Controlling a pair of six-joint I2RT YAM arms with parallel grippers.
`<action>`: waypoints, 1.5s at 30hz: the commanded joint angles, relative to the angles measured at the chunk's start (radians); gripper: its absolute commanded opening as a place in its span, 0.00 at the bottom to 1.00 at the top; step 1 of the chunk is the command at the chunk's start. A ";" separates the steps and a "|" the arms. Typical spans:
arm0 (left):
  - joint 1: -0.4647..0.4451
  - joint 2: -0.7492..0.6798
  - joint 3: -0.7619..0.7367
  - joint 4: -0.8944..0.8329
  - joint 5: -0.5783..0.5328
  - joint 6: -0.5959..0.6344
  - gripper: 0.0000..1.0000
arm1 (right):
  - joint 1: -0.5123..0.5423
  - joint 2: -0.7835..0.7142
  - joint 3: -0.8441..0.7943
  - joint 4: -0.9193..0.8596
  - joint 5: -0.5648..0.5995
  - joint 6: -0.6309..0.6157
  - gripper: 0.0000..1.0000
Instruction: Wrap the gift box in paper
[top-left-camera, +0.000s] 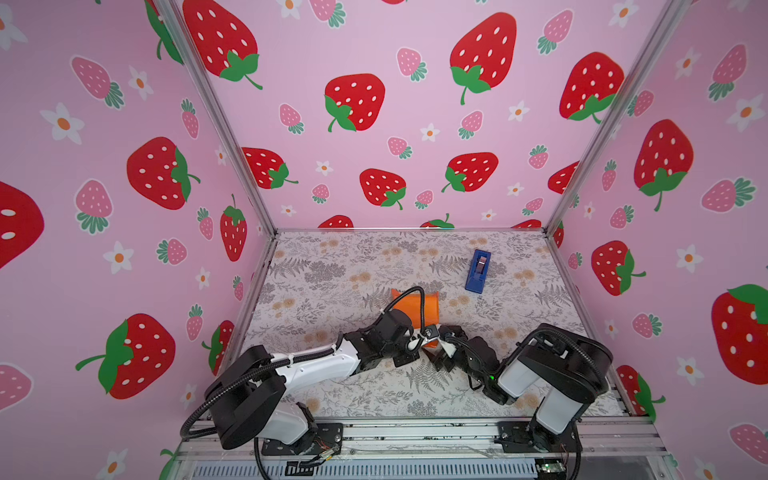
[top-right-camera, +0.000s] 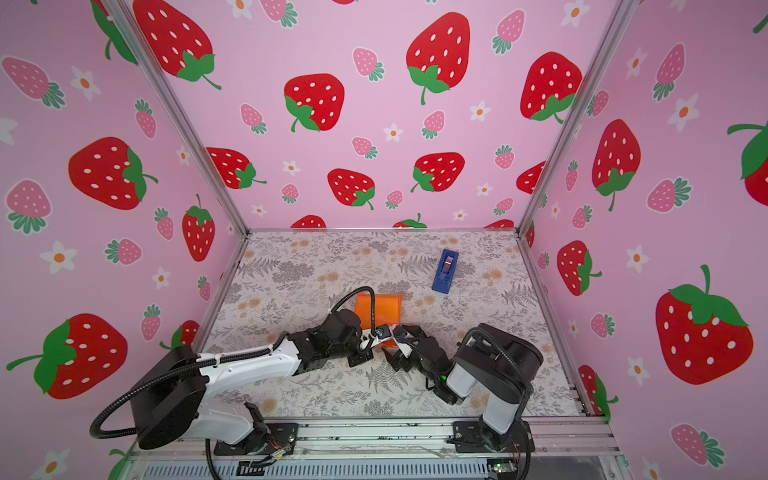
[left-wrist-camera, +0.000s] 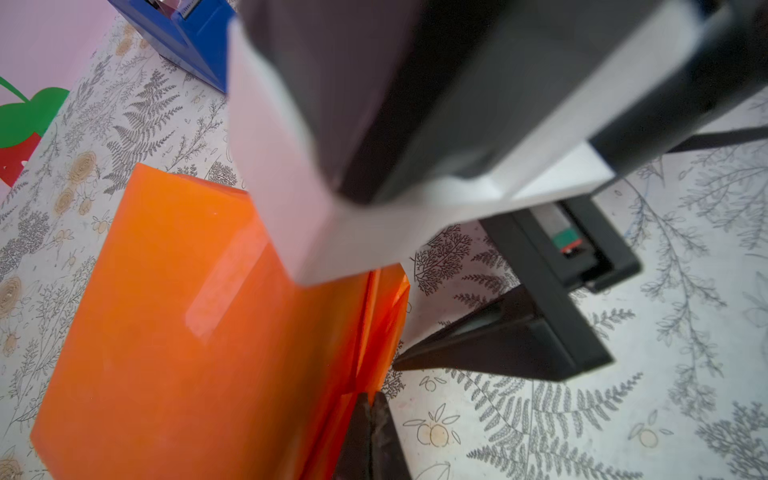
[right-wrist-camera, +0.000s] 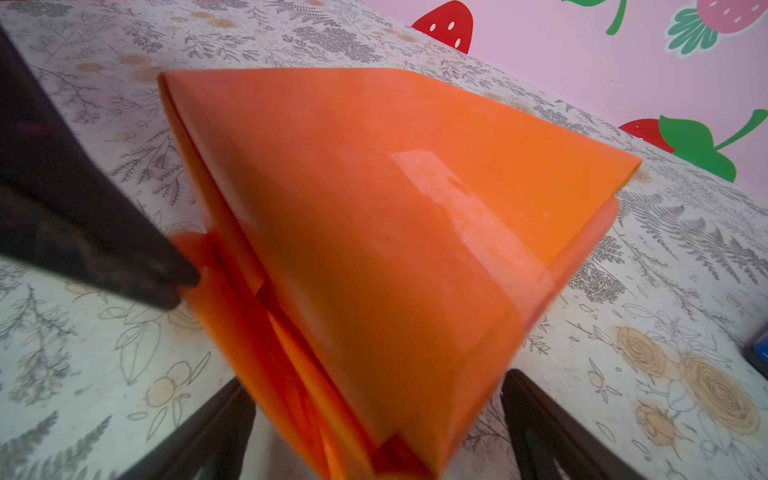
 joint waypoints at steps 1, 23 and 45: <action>0.004 0.004 0.051 -0.015 0.024 0.010 0.00 | 0.007 0.017 0.015 0.058 0.035 0.002 0.92; 0.029 -0.099 -0.003 -0.083 -0.136 0.282 0.52 | 0.003 0.024 0.025 0.043 0.044 0.020 0.86; 0.063 0.092 -0.150 0.391 -0.247 0.335 0.91 | -0.012 0.023 0.035 0.022 0.021 0.032 0.86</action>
